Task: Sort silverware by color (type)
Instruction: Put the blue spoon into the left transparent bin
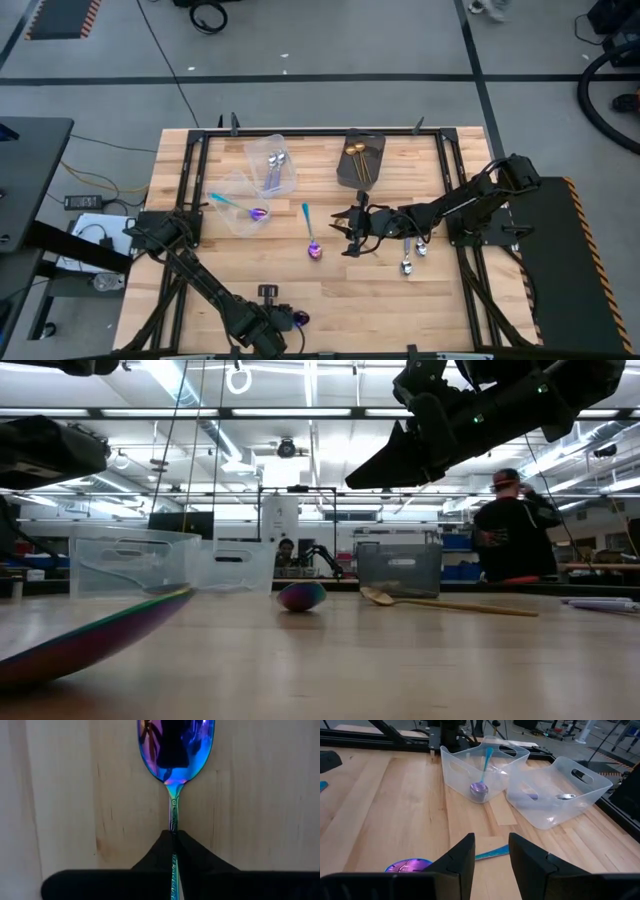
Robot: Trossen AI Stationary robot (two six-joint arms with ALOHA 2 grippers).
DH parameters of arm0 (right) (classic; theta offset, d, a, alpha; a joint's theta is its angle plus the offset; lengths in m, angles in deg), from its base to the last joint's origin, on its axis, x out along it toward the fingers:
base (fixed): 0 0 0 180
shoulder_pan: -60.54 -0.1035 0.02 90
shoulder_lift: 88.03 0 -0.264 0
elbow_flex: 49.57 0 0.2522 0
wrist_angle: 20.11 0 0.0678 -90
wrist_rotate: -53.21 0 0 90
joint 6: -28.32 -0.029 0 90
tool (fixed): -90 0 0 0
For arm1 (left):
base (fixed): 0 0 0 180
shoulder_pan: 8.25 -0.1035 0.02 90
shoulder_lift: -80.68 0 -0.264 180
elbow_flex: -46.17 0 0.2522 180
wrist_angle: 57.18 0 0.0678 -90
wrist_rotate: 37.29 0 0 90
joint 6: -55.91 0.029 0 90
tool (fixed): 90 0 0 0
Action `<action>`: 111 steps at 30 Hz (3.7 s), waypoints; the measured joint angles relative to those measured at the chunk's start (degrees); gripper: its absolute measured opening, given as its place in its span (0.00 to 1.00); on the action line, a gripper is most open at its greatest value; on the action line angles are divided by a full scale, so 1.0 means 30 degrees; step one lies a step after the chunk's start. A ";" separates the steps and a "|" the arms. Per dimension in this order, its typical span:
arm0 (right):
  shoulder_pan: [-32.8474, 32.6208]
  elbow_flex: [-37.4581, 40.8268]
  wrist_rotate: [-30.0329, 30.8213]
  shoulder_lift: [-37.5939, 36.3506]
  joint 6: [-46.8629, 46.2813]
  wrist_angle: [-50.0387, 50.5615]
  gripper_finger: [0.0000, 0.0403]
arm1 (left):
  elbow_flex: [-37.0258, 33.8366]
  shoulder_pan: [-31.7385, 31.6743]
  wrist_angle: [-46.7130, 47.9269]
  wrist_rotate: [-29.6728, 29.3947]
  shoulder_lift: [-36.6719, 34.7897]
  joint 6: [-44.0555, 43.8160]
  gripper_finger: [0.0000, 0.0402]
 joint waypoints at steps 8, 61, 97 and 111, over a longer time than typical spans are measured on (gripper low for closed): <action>-0.0036 0.0000 -0.0007 0.0000 -0.0204 0.0022 0.32 | -0.0108 -0.0050 0.1090 -0.0170 -0.0444 0.1042 0.04; -0.1202 0.0000 0.0066 0.0007 -0.2594 0.2360 0.32 | -0.5070 -0.4914 0.9520 -0.8035 -1.1511 0.5766 0.03; -0.1450 0.0000 0.0504 0.0007 -0.2907 0.2703 0.32 | -1.2704 -1.2252 0.6137 -0.6867 -1.6685 1.6701 0.03; -0.1450 0.0000 0.0503 0.0007 -0.2909 0.2718 0.32 | -1.3063 -1.4260 0.5202 -0.5765 -1.6685 1.9526 0.03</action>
